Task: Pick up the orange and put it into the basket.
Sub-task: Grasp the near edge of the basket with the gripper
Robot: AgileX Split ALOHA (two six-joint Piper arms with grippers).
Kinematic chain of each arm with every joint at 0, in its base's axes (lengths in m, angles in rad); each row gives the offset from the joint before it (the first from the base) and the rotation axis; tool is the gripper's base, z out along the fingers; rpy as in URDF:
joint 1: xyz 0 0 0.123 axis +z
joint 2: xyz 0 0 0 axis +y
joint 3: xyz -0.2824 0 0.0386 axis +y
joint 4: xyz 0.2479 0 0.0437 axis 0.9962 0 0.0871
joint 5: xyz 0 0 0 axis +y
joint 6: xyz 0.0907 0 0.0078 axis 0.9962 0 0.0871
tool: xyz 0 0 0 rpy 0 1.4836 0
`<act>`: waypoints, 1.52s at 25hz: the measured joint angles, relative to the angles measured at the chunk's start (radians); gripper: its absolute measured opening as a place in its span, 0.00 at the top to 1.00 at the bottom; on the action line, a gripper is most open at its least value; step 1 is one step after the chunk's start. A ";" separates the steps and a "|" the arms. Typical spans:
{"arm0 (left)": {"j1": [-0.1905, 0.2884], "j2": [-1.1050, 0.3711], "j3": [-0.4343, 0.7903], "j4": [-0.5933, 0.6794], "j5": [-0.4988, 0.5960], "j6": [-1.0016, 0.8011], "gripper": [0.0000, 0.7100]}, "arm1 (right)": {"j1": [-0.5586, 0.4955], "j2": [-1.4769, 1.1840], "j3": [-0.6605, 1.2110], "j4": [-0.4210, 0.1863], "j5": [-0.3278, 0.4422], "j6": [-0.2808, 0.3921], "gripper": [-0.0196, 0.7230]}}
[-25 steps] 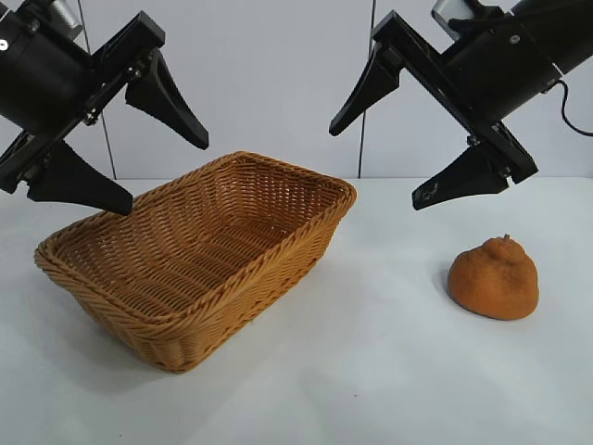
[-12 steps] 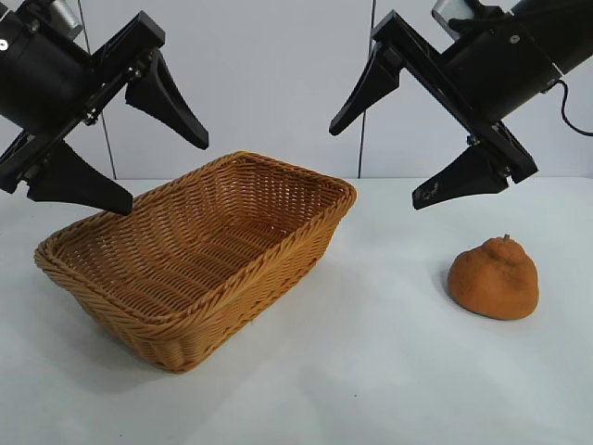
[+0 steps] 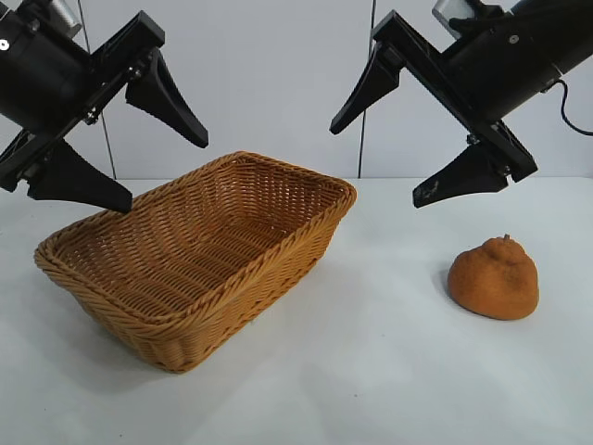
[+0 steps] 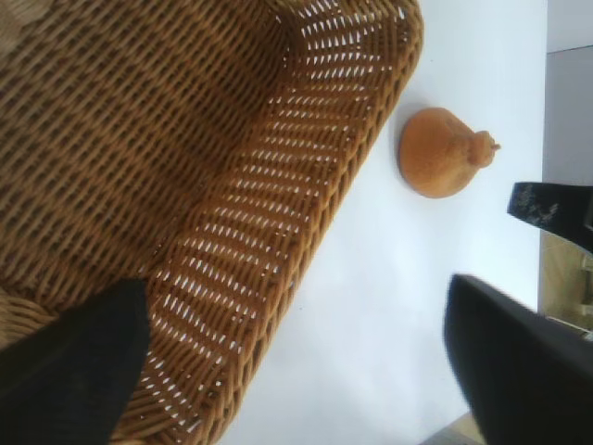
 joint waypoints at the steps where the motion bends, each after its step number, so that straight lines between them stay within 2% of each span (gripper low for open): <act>1: 0.003 -0.027 0.000 0.037 0.006 -0.042 0.13 | 0.000 0.000 0.000 0.000 0.000 0.000 0.04; 4: 0.000 -0.100 0.005 0.166 0.011 -0.236 0.13 | 0.000 0.000 0.000 0.000 0.000 0.000 0.04; 6: -0.019 -0.134 0.019 0.281 0.012 -0.395 0.13 | 0.000 0.000 0.000 0.000 0.000 0.000 0.04; 13: -0.161 -0.138 0.044 0.725 0.022 -0.921 0.13 | 0.000 0.000 0.000 0.000 -0.005 0.000 0.04; 16: -0.195 -0.109 0.051 0.833 0.005 -1.112 0.13 | 0.000 0.000 0.000 0.000 -0.006 0.000 0.04; 19: -0.200 -0.059 0.055 0.862 -0.001 -1.204 0.13 | 0.000 0.000 0.000 0.000 -0.006 0.000 0.04; 25: -0.198 0.069 0.058 0.861 -0.021 -1.225 0.13 | 0.000 0.000 0.000 0.000 -0.007 0.001 0.04; 32: -0.197 0.207 0.058 0.800 -0.122 -1.227 0.13 | 0.000 0.000 0.000 0.000 -0.007 0.001 0.04; 38: -0.139 0.288 0.058 0.687 -0.185 -1.194 0.13 | 0.000 0.000 0.000 0.000 -0.007 0.001 0.04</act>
